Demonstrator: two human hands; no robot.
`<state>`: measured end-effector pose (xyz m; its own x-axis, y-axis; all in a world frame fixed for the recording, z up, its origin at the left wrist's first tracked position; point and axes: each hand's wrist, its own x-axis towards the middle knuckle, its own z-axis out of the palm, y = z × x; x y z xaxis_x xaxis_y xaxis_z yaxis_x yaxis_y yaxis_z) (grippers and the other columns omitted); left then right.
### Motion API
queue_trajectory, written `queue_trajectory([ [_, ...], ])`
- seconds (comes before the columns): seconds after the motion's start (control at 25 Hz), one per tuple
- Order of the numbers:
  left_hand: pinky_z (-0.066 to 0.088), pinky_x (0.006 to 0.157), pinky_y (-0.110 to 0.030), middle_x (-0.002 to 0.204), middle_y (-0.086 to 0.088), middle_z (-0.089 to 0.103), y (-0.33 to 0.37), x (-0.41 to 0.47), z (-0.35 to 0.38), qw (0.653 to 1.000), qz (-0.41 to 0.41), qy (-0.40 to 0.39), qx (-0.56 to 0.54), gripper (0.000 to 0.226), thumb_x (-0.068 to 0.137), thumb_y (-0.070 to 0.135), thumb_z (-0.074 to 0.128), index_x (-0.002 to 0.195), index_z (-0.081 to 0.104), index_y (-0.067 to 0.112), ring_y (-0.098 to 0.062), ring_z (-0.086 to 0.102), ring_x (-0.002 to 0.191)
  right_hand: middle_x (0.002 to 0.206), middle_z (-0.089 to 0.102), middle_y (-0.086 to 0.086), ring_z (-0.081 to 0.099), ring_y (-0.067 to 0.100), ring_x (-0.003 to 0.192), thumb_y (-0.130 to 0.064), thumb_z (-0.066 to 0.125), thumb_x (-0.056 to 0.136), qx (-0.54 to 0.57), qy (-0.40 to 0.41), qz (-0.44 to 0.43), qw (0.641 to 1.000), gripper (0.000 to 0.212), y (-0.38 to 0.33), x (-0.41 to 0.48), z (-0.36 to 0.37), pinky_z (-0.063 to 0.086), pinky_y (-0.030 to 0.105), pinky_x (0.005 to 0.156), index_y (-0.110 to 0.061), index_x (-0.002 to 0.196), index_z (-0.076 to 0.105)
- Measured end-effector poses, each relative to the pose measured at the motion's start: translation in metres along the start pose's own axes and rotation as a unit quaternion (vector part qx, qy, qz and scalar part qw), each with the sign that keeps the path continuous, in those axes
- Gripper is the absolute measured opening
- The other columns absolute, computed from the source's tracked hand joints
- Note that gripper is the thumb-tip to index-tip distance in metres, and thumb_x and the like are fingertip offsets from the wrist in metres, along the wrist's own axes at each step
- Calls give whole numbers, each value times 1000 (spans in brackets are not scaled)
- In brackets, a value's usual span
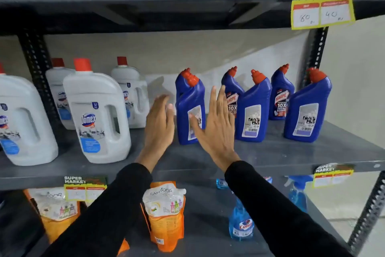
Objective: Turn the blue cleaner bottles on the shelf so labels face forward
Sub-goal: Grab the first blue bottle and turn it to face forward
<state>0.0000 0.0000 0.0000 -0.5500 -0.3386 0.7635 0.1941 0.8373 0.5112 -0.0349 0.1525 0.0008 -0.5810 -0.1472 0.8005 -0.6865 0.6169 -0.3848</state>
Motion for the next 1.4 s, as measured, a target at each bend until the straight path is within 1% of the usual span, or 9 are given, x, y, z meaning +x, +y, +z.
queue_trajectory([
  [0.08, 45, 100, -32, 115, 1, 68, -5, 12, 5, 971, -161, -58, -169, 47, 103, 40, 25, 123, 60, 15, -12, 60, 114, 165, -1, 10, 11, 25, 152, -65, 51, 84, 55, -57, 75, 994, 99, -5, -2, 14, 24, 46, 116, -20, 154, -3],
  [0.16, 52, 85, -31, 87, 2, 75, -6, 25, 13, 890, -309, -118, -314, 45, 104, 36, 29, 111, 66, 10, -12, 71, 86, 164, 3, 11, 11, 29, 151, -68, 61, 75, 111, -115, 141, 977, 113, -7, -6, 26, 25, 48, 115, -19, 153, -3],
  [0.28, 57, 59, -24, 73, 0, 78, -5, 32, 22, 820, -373, -209, -381, 29, 100, 23, 41, 98, 68, 12, -10, 73, 64, 162, 14, 12, 17, 33, 148, -62, 74, 67, 134, -124, 171, 968, 120, -7, -9, 40, 29, 50, 113, -17, 152, 2],
  [0.4, 58, 66, -32, 76, -6, 78, -6, 32, 33, 782, -400, -232, -419, 31, 99, 21, 39, 102, 68, 9, -16, 75, 66, 153, 26, 10, 35, 33, 137, -56, 79, 63, 124, -111, 169, 971, 120, -5, -8, 47, 41, 50, 103, -19, 150, 5],
  [0.76, 58, 68, -31, 77, 1, 77, -15, 38, 53, 788, -334, -230, -463, 35, 101, 28, 34, 94, 66, 16, -15, 72, 73, 149, 32, 8, 45, 27, 130, -40, 73, 78, 125, -116, 116, 979, 109, -5, -5, 53, 49, 46, 100, -16, 153, -3],
  [0.88, 59, 67, -29, 77, -1, 77, -9, 41, 47, 757, -338, -236, -507, 35, 101, 25, 33, 96, 66, 13, -16, 72, 75, 150, 38, 4, 50, 22, 129, -40, 71, 78, 170, -97, 76, 978, 105, -3, 1, 46, 50, 43, 100, -20, 153, -1],
  [1.12, 60, 75, -31, 97, -12, 73, -4, 49, 33, 683, -293, -254, -619, 38, 99, 23, 37, 122, 58, 0, -20, 73, 86, 110, 67, 0, 69, 14, 90, -38, 63, 88, 194, -79, 28, 977, 67, -9, 27, 26, 60, 33, 76, -21, 143, 28],
  [1.24, 59, 75, -32, 100, -13, 71, -5, 51, 33, 704, -250, -215, -629, 38, 100, 20, 40, 129, 52, -3, -20, 71, 87, 112, 67, 1, 68, 11, 92, -34, 60, 92, 223, -116, 10, 968, 64, -9, 36, 24, 58, 24, 80, -18, 146, 29],
  [1.4, 56, 76, -36, 103, -14, 72, -9, 51, 32, 794, -204, -132, -556, 40, 98, 35, 49, 117, 64, 3, -22, 70, 86, 114, 67, 3, 66, 11, 99, -7, 57, 92, 272, -133, 32, 952, 54, -6, 43, 19, 54, 15, 81, -15, 142, 38],
])
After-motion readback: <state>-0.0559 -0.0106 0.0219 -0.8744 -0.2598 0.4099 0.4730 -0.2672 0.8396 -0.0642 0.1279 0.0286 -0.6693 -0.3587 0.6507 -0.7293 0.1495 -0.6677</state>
